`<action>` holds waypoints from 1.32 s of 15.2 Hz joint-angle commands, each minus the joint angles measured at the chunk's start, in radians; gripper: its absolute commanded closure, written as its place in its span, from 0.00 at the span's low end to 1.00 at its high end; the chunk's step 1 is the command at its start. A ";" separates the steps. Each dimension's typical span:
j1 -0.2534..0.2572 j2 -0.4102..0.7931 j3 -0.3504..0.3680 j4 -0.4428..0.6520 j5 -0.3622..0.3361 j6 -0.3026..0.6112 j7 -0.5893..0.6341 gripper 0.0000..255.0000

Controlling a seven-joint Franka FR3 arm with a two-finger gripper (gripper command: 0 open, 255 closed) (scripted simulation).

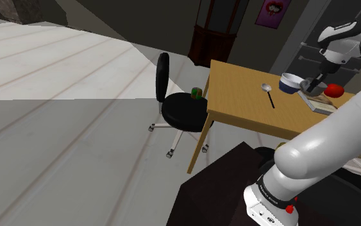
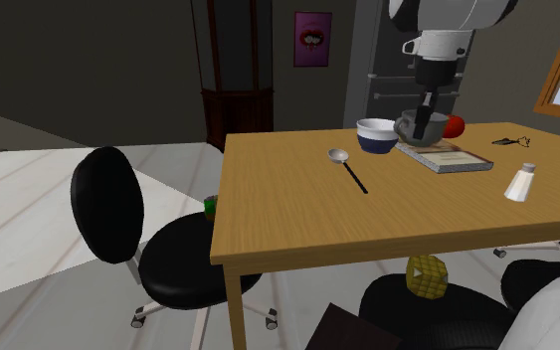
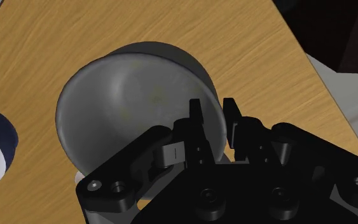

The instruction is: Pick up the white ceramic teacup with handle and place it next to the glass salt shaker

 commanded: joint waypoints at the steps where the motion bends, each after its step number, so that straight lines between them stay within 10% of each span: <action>1: -0.015 0.060 -0.047 0.049 0.056 -0.008 -0.085 1.00; 6: -0.122 0.274 -0.118 0.201 0.263 -0.050 -0.315 1.00; 12: -0.391 0.522 -0.069 0.450 0.476 -0.156 -0.520 1.00; 20: -0.381 0.534 -0.055 0.355 0.492 -0.056 -0.537 1.00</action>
